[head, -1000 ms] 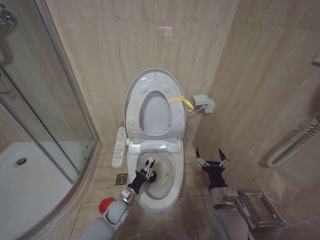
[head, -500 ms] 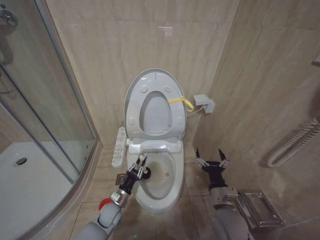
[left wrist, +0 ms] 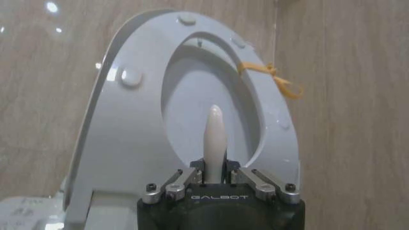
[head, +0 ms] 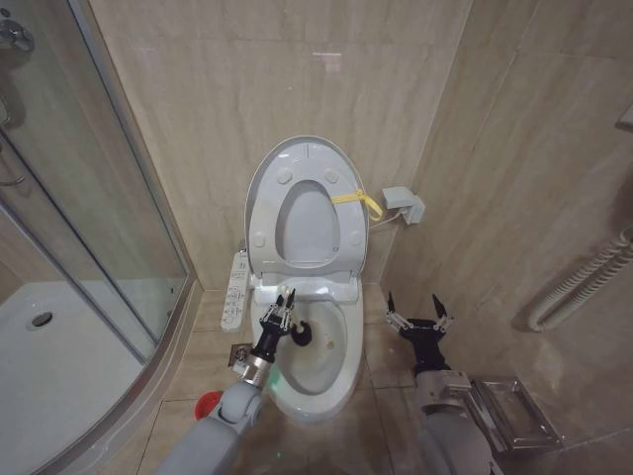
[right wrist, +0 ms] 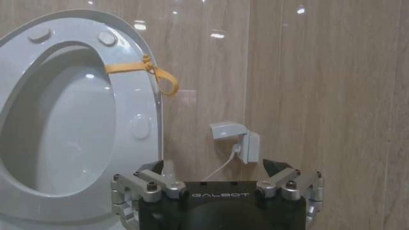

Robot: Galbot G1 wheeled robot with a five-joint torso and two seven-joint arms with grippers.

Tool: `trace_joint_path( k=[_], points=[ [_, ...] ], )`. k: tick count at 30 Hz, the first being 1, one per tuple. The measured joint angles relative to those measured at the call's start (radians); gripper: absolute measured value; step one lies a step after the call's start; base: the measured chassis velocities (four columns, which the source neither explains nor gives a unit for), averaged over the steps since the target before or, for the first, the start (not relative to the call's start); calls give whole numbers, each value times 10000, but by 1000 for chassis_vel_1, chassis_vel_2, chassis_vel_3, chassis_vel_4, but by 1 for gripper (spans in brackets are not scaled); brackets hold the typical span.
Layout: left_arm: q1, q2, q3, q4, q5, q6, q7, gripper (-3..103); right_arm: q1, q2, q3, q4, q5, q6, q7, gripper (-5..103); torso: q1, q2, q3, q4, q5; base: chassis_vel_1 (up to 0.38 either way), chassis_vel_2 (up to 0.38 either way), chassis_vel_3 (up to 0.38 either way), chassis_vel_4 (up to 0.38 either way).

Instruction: Open the toilet lid, clean the toilet bowl with a toilet brush, close the toilet lid, and flush.

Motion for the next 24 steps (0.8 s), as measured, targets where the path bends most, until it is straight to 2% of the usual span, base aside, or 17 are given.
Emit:
trace_joint_path(
  k=[7,12,19,24],
  points=[
    [-619,-426,228,913,-255,-128,113,20,0,0,0,0,0,0,-2,100,0,0,0,1,1,0,0,0,0],
    [-1135,-984,554,1427,-242,-113,142,20,0,0,0,0,0,0,0,100,0,0,0,-1,2,0,0,0,0],
    [-1326,-1594,776,1665,-190,30,136,20,0,0,0,0,0,1,0,100,0,-1,0,-2,0,0,0,0,0],
    [-1276,-1779,835,1768,-89,90,129,20,0,0,0,0,0,0,0,100,0,0,-1,0,0,0,0,0,0]
  ],
)
